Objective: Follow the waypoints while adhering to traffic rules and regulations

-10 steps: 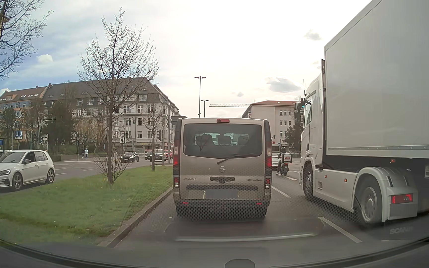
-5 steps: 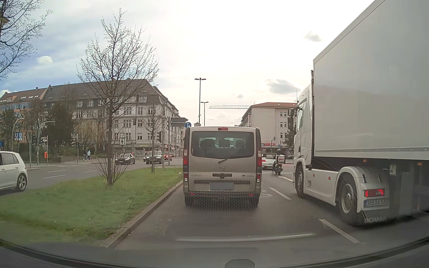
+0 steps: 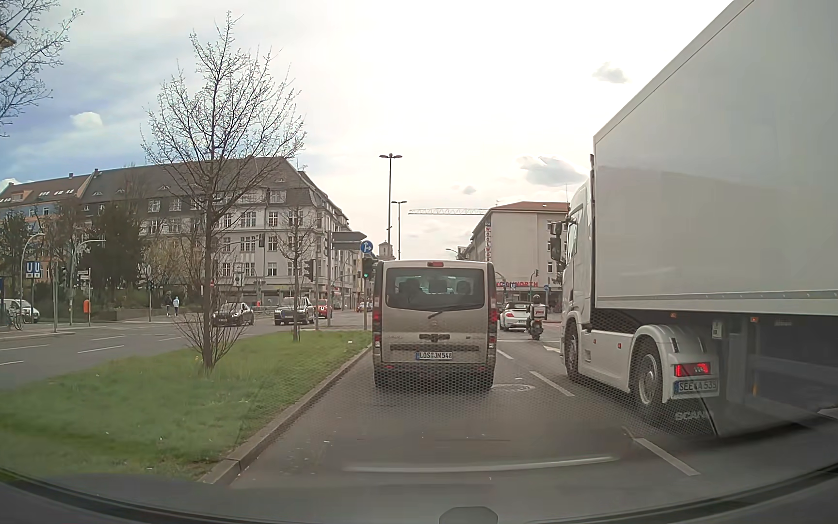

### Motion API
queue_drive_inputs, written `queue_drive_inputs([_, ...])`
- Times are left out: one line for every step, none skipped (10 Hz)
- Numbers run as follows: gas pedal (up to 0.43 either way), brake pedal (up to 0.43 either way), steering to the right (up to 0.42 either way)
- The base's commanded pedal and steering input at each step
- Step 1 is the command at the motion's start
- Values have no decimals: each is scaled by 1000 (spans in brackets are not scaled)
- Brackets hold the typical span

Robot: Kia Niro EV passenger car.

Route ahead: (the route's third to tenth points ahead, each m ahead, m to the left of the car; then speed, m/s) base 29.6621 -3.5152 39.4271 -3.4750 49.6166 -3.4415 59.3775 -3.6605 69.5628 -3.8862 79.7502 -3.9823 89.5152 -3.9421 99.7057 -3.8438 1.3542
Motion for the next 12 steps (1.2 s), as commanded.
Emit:
queue_drive_inputs([319, 0, -3])
queue_drive_inputs([319, 0, -2])
queue_drive_inputs([331, 0, -2])
queue_drive_inputs([331, 0, -2])
queue_drive_inputs([331, 0, -2])
queue_drive_inputs([331, 0, -1])
queue_drive_inputs([339, 0, -1])
queue_drive_inputs([370, 0, -1])
queue_drive_inputs([378, 0, -1])
queue_drive_inputs([378, 0, -1])
queue_drive_inputs([378, 0, -1])
queue_drive_inputs([378, 0, -1])
